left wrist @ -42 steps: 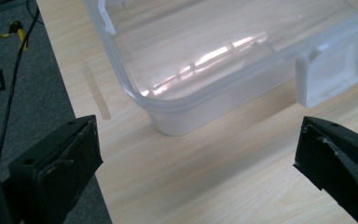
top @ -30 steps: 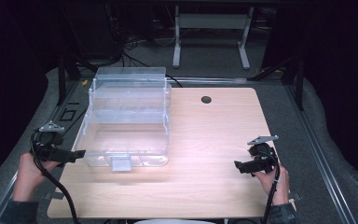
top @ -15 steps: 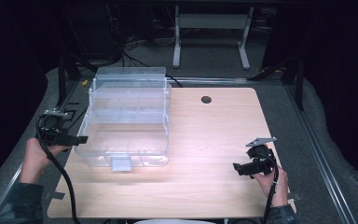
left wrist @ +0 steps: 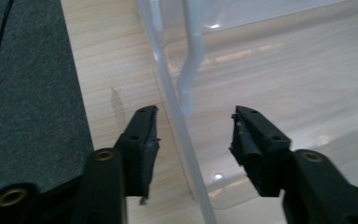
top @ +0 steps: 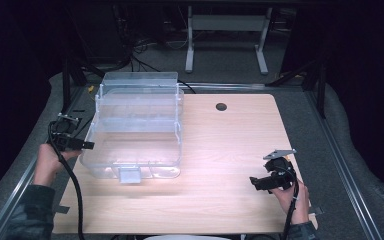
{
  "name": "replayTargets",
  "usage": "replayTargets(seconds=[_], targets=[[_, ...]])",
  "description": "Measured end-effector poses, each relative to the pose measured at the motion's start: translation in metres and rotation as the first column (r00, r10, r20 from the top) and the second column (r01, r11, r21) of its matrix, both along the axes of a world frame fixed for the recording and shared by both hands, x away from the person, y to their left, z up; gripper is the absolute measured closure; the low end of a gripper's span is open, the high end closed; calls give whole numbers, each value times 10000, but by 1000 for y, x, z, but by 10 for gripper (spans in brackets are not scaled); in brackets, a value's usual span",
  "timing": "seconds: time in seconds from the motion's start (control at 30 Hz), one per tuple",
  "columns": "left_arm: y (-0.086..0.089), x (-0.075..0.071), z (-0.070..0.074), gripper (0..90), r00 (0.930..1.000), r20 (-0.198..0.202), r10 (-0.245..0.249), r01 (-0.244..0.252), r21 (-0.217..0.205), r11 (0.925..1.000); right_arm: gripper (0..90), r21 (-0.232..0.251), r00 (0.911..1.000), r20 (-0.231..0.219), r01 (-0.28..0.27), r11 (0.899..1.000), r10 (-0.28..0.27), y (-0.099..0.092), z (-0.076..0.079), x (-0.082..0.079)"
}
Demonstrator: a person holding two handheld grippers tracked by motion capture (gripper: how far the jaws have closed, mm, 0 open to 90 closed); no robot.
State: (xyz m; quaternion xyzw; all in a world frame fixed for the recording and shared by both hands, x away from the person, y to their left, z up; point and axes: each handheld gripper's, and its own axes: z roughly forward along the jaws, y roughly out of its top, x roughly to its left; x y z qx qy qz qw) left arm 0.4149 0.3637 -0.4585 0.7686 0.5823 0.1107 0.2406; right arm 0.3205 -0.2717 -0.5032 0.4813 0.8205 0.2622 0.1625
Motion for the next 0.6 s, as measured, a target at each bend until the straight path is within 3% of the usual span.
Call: replayTargets(seconds=[0.03, 0.17, 0.23, 0.3, 0.53, 0.6], targets=[[1, 2, -2, 564, 9999, -116, 33, -33, 9, 10000, 60, -52, 9999, -158, -37, 10000, 36, 0, 1, 0], [2, 5, -6, 695, 9996, -269, 123, -122, 51, 9999, 63, -8, 10000, -68, -27, 10000, 27, 1, -1, 0], [1, 6, -7, 717, 9993, -348, 121, -119, 43, 9999, 64, -58, 9998, -184, -49, 10000, 48, 0, 1, -1], [1, 6, -8, 764, 9992, -404, 54, -51, 69, 10000, 65, 36, 10000, -19, -47, 10000, 47, 0, 1, -1], [-4, 6, -8, 777, 9994, -342, -76, 95, 558, 9984, 54, 67, 9999, 45, 149, 9999, -150, -3, 1, -4], [-5, 6, -8, 778, 9993, -353, -160, 185, 731, 9972, 52, 119, 9998, -158, 118, 9999, -116, -4, 1, -4]])
